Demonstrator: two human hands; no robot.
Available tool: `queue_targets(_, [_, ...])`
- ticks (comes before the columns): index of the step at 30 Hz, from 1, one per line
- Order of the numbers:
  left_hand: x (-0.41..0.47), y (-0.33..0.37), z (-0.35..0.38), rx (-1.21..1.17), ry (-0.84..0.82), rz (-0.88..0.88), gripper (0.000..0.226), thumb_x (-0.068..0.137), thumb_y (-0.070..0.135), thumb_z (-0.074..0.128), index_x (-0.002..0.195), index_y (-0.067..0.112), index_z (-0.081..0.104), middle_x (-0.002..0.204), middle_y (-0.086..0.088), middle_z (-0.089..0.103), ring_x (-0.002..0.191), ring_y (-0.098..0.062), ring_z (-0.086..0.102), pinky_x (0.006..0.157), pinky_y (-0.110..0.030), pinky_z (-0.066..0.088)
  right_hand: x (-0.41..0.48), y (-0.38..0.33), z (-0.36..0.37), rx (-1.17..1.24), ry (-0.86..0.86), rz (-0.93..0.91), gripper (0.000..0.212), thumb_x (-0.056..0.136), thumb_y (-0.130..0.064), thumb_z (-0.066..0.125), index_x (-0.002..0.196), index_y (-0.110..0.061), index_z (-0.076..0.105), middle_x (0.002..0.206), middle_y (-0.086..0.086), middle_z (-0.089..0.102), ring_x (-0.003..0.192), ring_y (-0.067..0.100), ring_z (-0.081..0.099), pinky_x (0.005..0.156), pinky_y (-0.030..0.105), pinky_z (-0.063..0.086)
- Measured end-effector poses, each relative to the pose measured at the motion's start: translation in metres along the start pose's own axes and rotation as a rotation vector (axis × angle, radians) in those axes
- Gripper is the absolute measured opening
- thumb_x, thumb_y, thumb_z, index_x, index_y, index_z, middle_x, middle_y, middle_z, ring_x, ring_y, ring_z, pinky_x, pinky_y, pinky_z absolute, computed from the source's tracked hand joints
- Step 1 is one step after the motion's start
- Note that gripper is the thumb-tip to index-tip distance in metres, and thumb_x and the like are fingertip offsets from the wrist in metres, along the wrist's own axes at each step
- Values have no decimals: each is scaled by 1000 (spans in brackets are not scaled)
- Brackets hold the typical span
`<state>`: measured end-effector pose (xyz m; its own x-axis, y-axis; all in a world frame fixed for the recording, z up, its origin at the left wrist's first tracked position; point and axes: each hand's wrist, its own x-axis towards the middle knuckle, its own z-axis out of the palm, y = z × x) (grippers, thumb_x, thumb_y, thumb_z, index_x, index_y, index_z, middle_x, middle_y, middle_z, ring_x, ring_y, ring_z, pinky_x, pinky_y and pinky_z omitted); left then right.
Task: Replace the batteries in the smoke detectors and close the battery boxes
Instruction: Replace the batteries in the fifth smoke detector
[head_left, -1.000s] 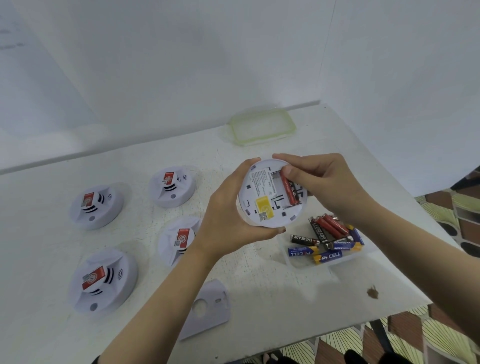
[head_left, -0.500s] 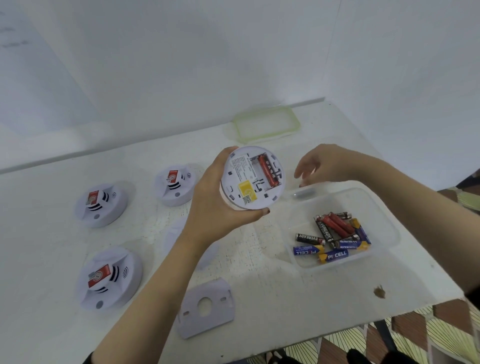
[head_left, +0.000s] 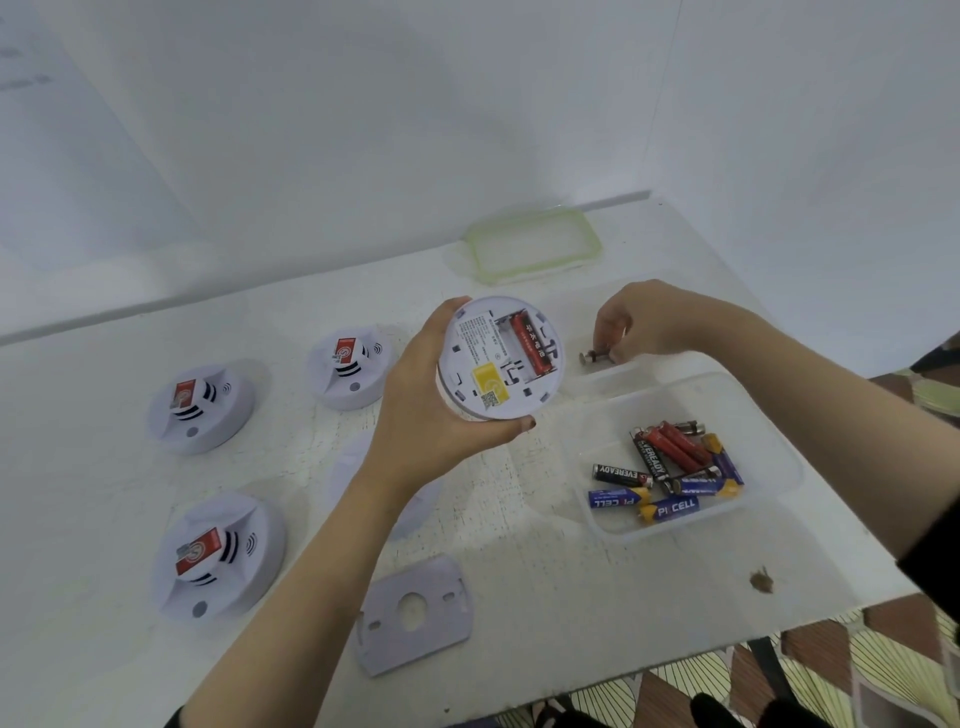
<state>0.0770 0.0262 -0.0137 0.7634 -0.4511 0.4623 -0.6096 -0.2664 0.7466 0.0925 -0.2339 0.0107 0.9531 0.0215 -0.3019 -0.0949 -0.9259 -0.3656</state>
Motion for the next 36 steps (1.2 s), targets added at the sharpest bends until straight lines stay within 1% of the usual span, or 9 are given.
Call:
queue_targets(5, [-1, 1, 0, 0, 9, -25, 91, 53, 24, 90, 129, 25, 41, 119, 24, 52, 110, 15, 48, 88, -1, 37, -18, -3, -6, 424, 107, -88, 17, 84, -10, 63, 84, -26, 68, 81, 1, 68, 74, 13, 58, 69, 26, 45])
queue_targets(10, [-6, 5, 2, -20, 18, -52, 90, 53, 25, 90, 127, 35, 40, 116, 37, 53, 110, 15, 49, 88, -1, 37, -53, -27, -1, 758, 321, -200, 20, 92, -12, 56, 97, -27, 68, 78, -4, 70, 67, 6, 60, 67, 21, 51])
queue_targets(16, [-10, 9, 6, -54, 20, -87, 90, 53, 23, 91, 127, 36, 42, 118, 28, 56, 112, 3, 54, 90, -11, 44, -86, -61, 16, 1006, 353, -295, 13, 92, -7, 55, 99, -18, 55, 89, -3, 75, 92, 9, 68, 91, 27, 44])
queue_targets(21, [-16, 13, 8, -69, -8, -106, 91, 52, 22, 93, 132, 16, 48, 119, 9, 61, 113, -9, 58, 90, -19, 49, -90, -64, 37, 803, 561, -408, 16, 85, -12, 63, 97, -22, 58, 106, -4, 66, 109, 15, 58, 99, 35, 43])
queue_targets(23, [-20, 16, 9, -57, -11, -107, 91, 51, 22, 92, 130, 19, 48, 116, 12, 61, 109, -5, 59, 86, -12, 47, -90, -61, 43, 759, 579, -420, 18, 82, -18, 63, 96, -29, 60, 107, -9, 62, 112, 17, 53, 101, 39, 39])
queue_targets(27, [-27, 27, 9, -60, -17, -142, 89, 49, 24, 91, 123, 40, 43, 110, 27, 60, 103, 3, 59, 80, -6, 45, -90, -61, 51, 744, 514, -454, 20, 77, -30, 67, 91, -43, 59, 124, -14, 55, 125, 10, 44, 105, 32, 32])
queue_targets(30, [-30, 31, 8, -52, -27, -160, 90, 49, 20, 93, 120, 41, 42, 108, 37, 57, 101, 9, 58, 77, -4, 45, -90, -59, 56, 709, 464, -459, 19, 75, -25, 69, 88, -38, 63, 125, -21, 52, 129, 3, 38, 105, 23, 28])
queue_targets(32, [-32, 31, 8, -47, -39, -175, 93, 48, 17, 97, 123, 38, 44, 109, 33, 59, 102, 7, 59, 78, -5, 45, -91, -58, 59, 630, 478, -469, 20, 76, -22, 68, 88, -37, 65, 125, -21, 52, 128, 0, 37, 104, 18, 26])
queue_targets(36, [-37, 32, 7, -81, -41, -215, 92, 48, 17, 96, 123, 33, 47, 110, 24, 61, 100, 3, 61, 77, -8, 48, -96, -54, 63, 434, 541, -521, 23, 77, -25, 60, 98, -31, 67, 128, -9, 56, 124, 0, 42, 105, 40, 32])
